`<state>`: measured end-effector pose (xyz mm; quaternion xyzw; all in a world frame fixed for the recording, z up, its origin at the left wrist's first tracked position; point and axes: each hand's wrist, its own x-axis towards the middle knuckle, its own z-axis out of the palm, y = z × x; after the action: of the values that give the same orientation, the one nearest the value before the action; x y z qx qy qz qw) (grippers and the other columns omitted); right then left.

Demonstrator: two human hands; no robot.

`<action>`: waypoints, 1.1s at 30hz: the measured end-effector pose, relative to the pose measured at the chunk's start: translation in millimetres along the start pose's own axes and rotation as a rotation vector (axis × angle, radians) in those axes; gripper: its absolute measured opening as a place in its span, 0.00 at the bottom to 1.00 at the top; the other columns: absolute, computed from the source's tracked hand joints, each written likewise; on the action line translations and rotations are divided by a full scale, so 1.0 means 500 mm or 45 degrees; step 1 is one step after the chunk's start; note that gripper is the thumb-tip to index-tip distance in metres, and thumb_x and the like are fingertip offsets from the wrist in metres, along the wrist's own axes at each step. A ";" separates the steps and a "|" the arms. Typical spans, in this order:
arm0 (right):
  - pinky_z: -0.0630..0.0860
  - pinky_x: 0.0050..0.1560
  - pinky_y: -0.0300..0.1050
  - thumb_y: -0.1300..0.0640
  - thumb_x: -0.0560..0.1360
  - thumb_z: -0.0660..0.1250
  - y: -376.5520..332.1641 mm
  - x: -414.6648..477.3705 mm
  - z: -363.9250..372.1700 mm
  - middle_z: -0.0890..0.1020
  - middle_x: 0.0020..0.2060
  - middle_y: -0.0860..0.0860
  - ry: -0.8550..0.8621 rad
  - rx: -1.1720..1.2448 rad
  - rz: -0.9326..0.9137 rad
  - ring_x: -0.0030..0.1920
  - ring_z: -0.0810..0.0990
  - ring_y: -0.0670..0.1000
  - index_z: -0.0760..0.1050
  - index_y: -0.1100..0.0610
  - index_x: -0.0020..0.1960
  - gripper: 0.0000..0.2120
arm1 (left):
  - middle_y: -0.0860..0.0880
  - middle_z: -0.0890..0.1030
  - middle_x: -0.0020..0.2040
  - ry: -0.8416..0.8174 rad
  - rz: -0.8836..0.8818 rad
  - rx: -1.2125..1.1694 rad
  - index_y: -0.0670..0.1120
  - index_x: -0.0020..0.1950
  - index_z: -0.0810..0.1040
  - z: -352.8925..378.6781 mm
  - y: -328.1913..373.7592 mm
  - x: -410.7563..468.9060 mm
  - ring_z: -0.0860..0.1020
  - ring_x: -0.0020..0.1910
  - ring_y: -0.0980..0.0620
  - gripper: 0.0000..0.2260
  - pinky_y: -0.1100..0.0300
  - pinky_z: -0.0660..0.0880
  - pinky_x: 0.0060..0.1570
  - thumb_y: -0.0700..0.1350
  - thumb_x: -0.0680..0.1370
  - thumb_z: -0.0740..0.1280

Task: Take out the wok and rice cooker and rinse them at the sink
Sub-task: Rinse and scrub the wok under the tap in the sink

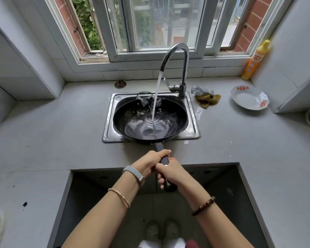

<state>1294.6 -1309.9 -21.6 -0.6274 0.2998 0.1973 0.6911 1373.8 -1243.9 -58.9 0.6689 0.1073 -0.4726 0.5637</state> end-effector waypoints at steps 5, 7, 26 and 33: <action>0.73 0.23 0.42 0.65 0.74 0.58 0.054 -0.003 -0.004 0.71 0.27 0.56 0.031 -0.056 0.029 0.21 0.70 0.50 0.67 0.61 0.48 0.04 | 0.42 0.85 0.41 -0.073 0.028 -0.193 0.27 0.58 0.71 0.012 -0.056 -0.001 0.83 0.34 0.49 0.21 0.61 0.78 0.33 0.45 0.78 0.67; 0.73 0.24 0.42 0.64 0.73 0.58 0.076 -0.002 -0.002 0.71 0.26 0.55 0.040 -0.086 0.032 0.21 0.70 0.50 0.68 0.61 0.50 0.06 | 0.42 0.85 0.41 -0.101 0.020 -0.149 0.25 0.59 0.71 0.014 -0.072 -0.002 0.84 0.36 0.49 0.23 0.61 0.78 0.34 0.46 0.79 0.67; 0.73 0.23 0.41 0.67 0.75 0.58 0.009 0.000 0.019 0.72 0.26 0.56 -0.001 -0.012 -0.049 0.21 0.70 0.49 0.68 0.62 0.40 0.06 | 0.44 0.85 0.40 -0.096 -0.022 -0.168 0.37 0.43 0.77 -0.015 -0.003 -0.021 0.80 0.24 0.52 0.12 0.66 0.71 0.20 0.46 0.78 0.67; 0.74 0.25 0.42 0.65 0.74 0.58 0.027 -0.007 0.014 0.72 0.27 0.55 -0.038 0.000 -0.044 0.22 0.71 0.49 0.68 0.61 0.45 0.02 | 0.46 0.85 0.36 -0.109 -0.009 -0.150 0.33 0.50 0.74 -0.011 -0.018 -0.019 0.81 0.26 0.53 0.14 0.65 0.74 0.24 0.46 0.79 0.67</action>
<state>1284.5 -1301.0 -29.3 -0.6294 0.2785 0.1946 0.6989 1365.5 -1232.3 -58.0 0.6135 0.1133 -0.4955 0.6044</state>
